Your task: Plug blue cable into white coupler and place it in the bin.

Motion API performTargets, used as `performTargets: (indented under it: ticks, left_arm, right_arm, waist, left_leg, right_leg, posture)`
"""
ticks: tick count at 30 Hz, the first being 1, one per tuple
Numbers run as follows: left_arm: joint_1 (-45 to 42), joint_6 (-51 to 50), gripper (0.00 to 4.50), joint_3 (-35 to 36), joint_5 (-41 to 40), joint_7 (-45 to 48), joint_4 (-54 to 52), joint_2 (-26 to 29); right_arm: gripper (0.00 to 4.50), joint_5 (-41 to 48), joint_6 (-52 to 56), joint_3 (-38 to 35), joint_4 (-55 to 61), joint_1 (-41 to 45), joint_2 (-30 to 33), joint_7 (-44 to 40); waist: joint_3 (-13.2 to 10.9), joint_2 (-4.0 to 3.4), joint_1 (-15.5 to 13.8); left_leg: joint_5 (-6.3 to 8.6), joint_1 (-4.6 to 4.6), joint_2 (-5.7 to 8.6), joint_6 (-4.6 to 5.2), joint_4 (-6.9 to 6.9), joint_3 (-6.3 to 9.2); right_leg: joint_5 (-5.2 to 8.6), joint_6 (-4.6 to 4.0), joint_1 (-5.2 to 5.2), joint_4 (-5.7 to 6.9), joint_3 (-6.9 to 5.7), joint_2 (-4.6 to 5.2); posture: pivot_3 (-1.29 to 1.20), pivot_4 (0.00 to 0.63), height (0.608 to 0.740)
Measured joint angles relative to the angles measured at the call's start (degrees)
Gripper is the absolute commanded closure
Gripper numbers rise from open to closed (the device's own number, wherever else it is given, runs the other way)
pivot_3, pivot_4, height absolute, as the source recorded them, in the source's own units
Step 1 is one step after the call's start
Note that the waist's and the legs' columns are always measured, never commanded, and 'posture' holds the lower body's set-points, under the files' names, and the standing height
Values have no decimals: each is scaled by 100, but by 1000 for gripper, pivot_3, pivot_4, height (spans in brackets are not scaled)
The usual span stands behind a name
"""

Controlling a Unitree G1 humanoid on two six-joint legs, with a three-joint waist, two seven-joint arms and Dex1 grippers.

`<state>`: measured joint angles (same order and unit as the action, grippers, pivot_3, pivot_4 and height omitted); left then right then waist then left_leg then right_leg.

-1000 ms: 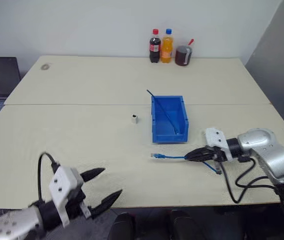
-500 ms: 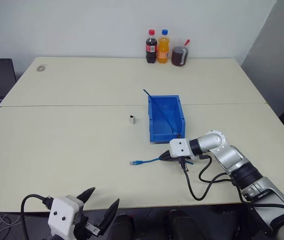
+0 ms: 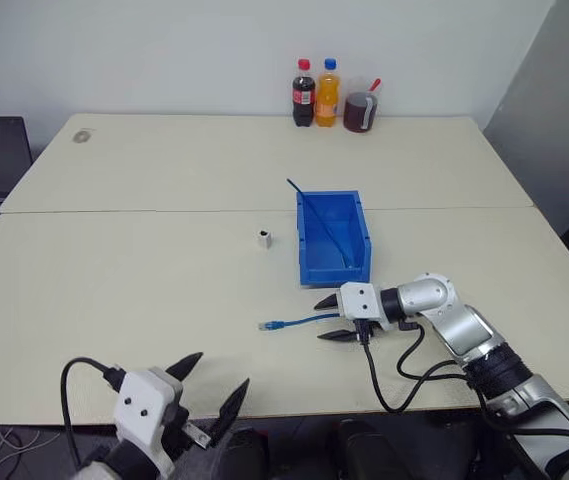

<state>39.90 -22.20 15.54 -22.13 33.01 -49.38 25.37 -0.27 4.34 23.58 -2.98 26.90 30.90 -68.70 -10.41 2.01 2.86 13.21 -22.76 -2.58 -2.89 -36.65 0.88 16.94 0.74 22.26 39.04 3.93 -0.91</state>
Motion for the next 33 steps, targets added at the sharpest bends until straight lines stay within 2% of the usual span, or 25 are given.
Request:
performTargets:
  ticks: [3,8,10,12,15,16,19,23,28,33]
  left_arm:
    - [-493,-152,0,235,-241,161,274,371]
    - [-1686,-238,0,214,-448,912,1145,1318]
    - [-2089,-60,0,-80,-368,1492,1592,1794]
    - [-2436,20,0,-283,-333,1833,1937,1999]
    - [-3843,234,0,-932,-171,2760,3246,2338]
    - [-3967,277,0,-998,-154,2859,3377,2353]
    - [-4985,775,0,-1797,273,3632,4523,2314]
    - [-5674,1417,0,-2482,725,4096,5580,1844]
    - [-6307,2265,0,-2831,1062,4475,6522,1417]
    - [-6557,2882,911,-2906,1166,4726,7110,1255]
  right_arm:
    - [72,244,457,-204,604,-240,308,-30]
    - [26,1036,1696,-975,2165,-561,927,7]
    - [26,1546,2398,-1324,2658,-589,1015,88]
    - [26,1926,2922,-1516,2909,-568,1069,161]
    - [26,2837,4136,-2032,3272,-540,1245,331]
    - [26,2903,4221,-2084,3320,-565,1264,355]
    - [26,3163,4562,-2252,3514,-896,1372,584]
    - [26,3379,4761,-2331,3745,-1308,1370,880]
    - [26,3803,5045,-2621,4261,-1719,1377,1311]
    - [0,3869,5106,-2748,4500,-2004,1512,1655]
  waist:
    - [-2,-3,-12]
    - [-5,-8,-62]
    - [-5,-9,-52]
    - [-6,-11,-62]
    - [-8,-13,-126]
    - [-7,-11,-131]
    - [-6,-12,-133]
    - [-6,-12,-122]
    - [-4,-14,-114]
    - [3,-16,-115]
  left_leg:
    - [0,-4,2,0,-1,-2]
    - [0,-3,2,0,-2,4]
    - [0,-3,2,-1,0,0]
    - [0,-3,-1,-1,2,1]
    - [0,-13,27,0,-3,11]
    - [0,-14,23,0,-2,11]
    - [0,-22,23,0,1,0]
    - [3,-28,22,1,-2,-4]
    - [3,-20,28,2,-5,7]
    - [3,-19,24,2,-16,4]
  right_leg:
    - [-8,14,1,-2,1,0]
    - [-16,27,2,0,-7,-4]
    - [-16,25,3,0,-6,-4]
    - [-17,27,4,1,-7,-4]
    - [-22,34,6,1,-32,-10]
    - [-25,37,4,-3,-33,-11]
    - [-25,42,6,-11,-34,-3]
    - [-27,40,10,-8,-28,1]
    - [-18,57,4,-3,-29,-7]
    - [-25,68,-2,-2,-29,-5]
  posture:
    - [0,150,740]
    - [0,150,740]
    - [0,150,740]
    - [0,150,740]
    - [0,150,740]
    - [0,150,740]
    - [0,150,740]
    - [0,150,740]
    - [0,150,740]
    - [0,150,740]
